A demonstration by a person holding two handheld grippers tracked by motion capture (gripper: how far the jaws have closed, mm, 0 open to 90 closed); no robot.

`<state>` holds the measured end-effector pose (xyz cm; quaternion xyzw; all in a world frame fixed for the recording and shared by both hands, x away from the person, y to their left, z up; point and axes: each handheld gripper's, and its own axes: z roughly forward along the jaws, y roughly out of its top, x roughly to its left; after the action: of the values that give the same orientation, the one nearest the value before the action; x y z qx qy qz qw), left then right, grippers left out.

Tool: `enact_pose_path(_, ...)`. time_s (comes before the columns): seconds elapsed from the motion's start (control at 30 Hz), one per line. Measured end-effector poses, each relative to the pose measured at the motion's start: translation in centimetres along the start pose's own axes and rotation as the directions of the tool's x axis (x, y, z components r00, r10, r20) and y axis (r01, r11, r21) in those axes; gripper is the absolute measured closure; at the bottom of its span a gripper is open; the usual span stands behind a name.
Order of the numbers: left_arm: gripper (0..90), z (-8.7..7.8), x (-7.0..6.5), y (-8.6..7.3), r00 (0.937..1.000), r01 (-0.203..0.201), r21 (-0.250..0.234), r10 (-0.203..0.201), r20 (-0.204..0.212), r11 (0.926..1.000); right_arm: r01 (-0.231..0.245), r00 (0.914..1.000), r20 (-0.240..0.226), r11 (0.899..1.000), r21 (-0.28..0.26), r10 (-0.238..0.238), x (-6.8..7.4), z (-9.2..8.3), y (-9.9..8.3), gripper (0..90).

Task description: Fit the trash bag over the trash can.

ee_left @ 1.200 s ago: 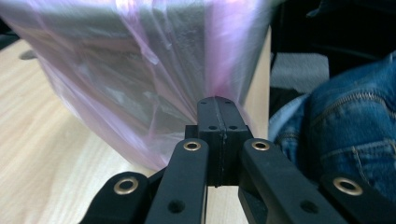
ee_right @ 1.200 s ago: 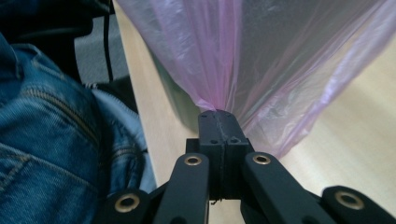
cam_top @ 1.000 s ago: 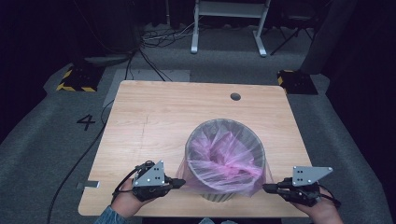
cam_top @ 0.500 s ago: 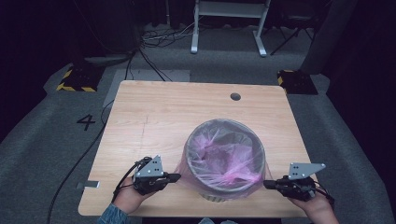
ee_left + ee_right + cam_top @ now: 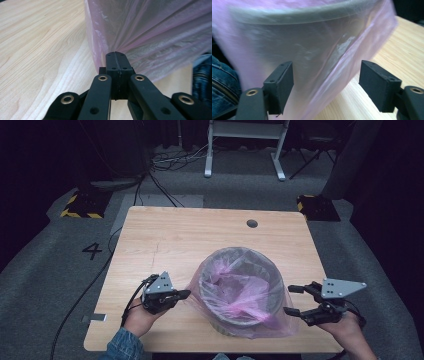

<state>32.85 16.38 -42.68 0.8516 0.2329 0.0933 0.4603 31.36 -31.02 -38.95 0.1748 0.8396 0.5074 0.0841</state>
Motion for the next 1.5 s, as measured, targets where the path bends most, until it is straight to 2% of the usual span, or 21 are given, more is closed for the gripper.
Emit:
enact_pose_path(0.03,90.0,0.2,0.1,0.1,1.0,0.0,-0.002,0.0,0.004,1.0,0.001,0.9999,-0.011,1.0,0.009,-0.001,-0.2,0.5,0.1,29.2)
enact_pose_path(0.07,90.0,0.6,0.2,0.2,1.0,0.002,-0.007,-0.002,0.009,1.0,-0.001,0.9998,-0.022,1.0,0.016,0.002,-0.4,0.9,0.2,37.4)
enact_pose_path(0.13,90.0,1.0,0.1,0.4,0.9999,0.001,-0.018,0.0,0.014,0.9998,-0.013,0.9974,-0.071,0.998,0.059,0.017,-0.7,1.7,0.5,65.4)
enact_pose_path(0.2,90.0,1.4,0.0,0.4,0.9998,-0.002,-0.022,0.002,0.02,0.9998,-0.026,0.9981,-0.054,0.996,0.081,0.03,-1.0,2.2,0.6,88.3)
enact_pose_path(0.3,90.0,1.7,-0.1,0.4,0.9997,-0.003,-0.023,0.004,0.023,0.9997,-0.108,0.994,0.028,0.988,0.107,0.105,-2.1,2.7,0.5,90.0)
enact_pose_path(0.37,90.0,1.7,-0.1,0.4,0.9997,-0.002,-0.02,0.002,0.024,0.9998,-0.169,0.9846,0.071,0.975,0.148,0.16,-3.3,3.5,-0.2,90.0)
enact_pose_path(0.47,90.0,1.8,0.0,0.3,0.9996,0.003,-0.015,-0.002,0.027,0.9999,-0.199,0.9746,0.155,0.941,0.273,0.161,-4.3,5.0,-1.9,90.0)
enact_pose_path(0.57,90.0,1.8,0.0,0.1,0.9995,0.003,-0.007,-0.003,0.031,1.0,-0.26,0.9623,0.165,0.911,0.32,0.216,-4.6,5.6,-3.5,90.0)
enact_pose_path(0.63,90.0,1.9,0.0,-0.2,0.9993,0.006,0.003,-0.006,0.036,1.0,-0.272,0.9597,0.168,0.893,0.359,0.225,-4.1,5.6,-4.5,90.0)
enact_pose_path(0.73,90.0,1.8,0.0,-0.7,0.9986,0.018,0.013,-0.019,0.048,0.9997,-0.276,0.9595,0.162,0.885,0.374,0.231,-3.2,4.8,-5.6,89.8)
enact_pose_path(0.93,90.0,1.6,-0.7,-2.8,0.9962,0.032,0.066,-0.037,0.079,0.9973,-0.309,0.9502,0.152,0.889,0.339,0.272,-1.7,2.1,-7.0,89.7)
enact_pose_path(1.03,90.0,1.3,-0.8,-3.6,0.9949,0.058,0.066,-0.063,0.078,0.9962,-0.303,0.953,0.126,0.885,0.355,0.275,-0.8,1.6,-7.5,87.0)
enact_pose_path(1.07,89.7,1.0,-0.8,-3.6,0.9951,0.072,0.051,-0.075,0.065,0.9962,-0.29,0.957,0.118,0.888,0.356,0.265,-0.7,1.5,-7.5,79.5)
enact_pose_path(1.1,81.6,0.6,-0.7,-3.5,0.9937,0.09,0.024,-0.092,0.065,0.9956,-0.265,0.9641,0.111,0.905,0.333,0.241,-0.5,1.4,-7.3,68.8)
enact_pose_path(1.13,68.2,0.1,-0.6,-3.2,0.9895,0.11,-0.006,-0.109,0.095,0.994,-0.245,0.9686,0.115,0.925,0.292,0.221,-0.4,1.1,-7.1,57.3)
enact_pose_path(1.17,58.0,-0.4,-0.6,-2.9,0.9851,0.123,-0.037,-0.117,0.126,0.9917,-0.245,0.9679,0.12,0.938,0.247,0.221,-0.4,0.7,-6.7,48.3)
enact_pose_path(1.2,50.5,-1.0,-0.8,-2.6,0.9822,0.124,-0.071,-0.112,0.151,0.9897,-0.237,0.9697,0.111,0.951,0.201,0.218,-0.4,0.3,-6.1,42.1)
enact_pose_path(1.27,40.7,-1.7,-1.4,-1.9,0.9807,0.1,-0.132,-0.076,0.18,0.9862,-0.184,0.9816,0.075,0.975,0.122,0.175,-0.1,-0.5,-4.8,38.0)
enact_pose_path(1.3,38.1,-1.8,-1.8,-1.3,0.9814,0.073,-0.15,-0.044,0.187,0.986,-0.159,0.9865,0.057,0.982,0.101,0.154,0.1,-0.6,-4.3,36.5)
enact_pose_path(1.37,33.9,-1.3,-2.3,-0.3,0.9803,0.041,-0.131,-0.014,0.197,0.9906,-0.097,0.9952,0.011,0.993,0.063,0.097,0.5,-0.3,-2.6,33.9)
enact_pose_path(1.5,28.7,0.6,-3.2,1.0,0.9705,0.005,-0.081,0.014,0.241,0.9967,-0.054,0.9959,-0.068,0.996,0.068,0.058,0.4,1.6,-0.5,37.7)
